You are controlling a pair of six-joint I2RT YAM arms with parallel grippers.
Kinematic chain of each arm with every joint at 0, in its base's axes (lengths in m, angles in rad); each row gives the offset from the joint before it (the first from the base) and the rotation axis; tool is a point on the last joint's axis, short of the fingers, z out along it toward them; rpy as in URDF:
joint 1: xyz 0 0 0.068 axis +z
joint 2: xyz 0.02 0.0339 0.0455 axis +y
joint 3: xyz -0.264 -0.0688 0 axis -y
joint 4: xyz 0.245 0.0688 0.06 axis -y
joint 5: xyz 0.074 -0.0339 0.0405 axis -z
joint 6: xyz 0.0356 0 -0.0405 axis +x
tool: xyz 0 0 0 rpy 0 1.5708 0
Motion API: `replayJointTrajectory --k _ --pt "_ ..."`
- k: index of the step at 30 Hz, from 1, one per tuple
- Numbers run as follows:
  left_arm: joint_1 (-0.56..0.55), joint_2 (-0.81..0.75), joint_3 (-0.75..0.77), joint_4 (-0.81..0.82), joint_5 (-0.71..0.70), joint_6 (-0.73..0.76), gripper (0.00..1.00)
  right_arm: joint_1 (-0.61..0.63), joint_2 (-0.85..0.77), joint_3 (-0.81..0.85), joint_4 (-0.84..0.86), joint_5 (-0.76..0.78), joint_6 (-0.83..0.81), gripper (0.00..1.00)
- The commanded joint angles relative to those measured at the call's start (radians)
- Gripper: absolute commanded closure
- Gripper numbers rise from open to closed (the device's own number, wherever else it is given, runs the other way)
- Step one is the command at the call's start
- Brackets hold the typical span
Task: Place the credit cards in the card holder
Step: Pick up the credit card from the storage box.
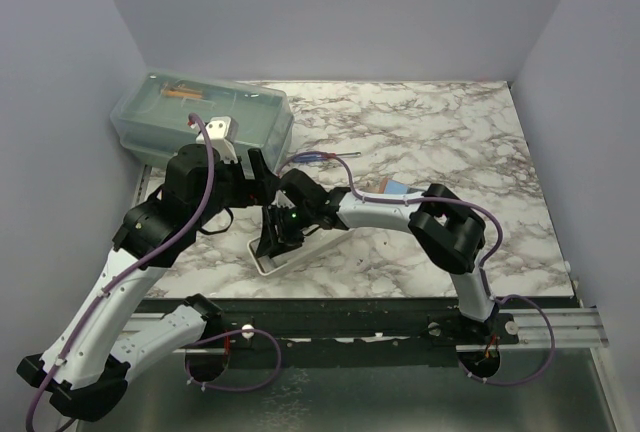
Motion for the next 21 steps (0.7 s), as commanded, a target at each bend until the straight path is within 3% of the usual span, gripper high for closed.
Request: replayJointTrajectory --k 1,8,21 --pt "0.004 -0.013 -0.005 0.011 0.013 0.011 0.13 0.009 0.006 -0.003 0.040 -0.031 -0.008 0.53" --pt "0.004 -0.018 -0.009 0.004 0.010 0.011 0.13 0.009 -0.001 -0.002 0.034 -0.014 -0.012 0.72" --pt "0.004 0.002 -0.015 0.022 0.015 0.006 0.13 0.009 -0.062 0.005 -0.065 0.119 -0.032 0.96"
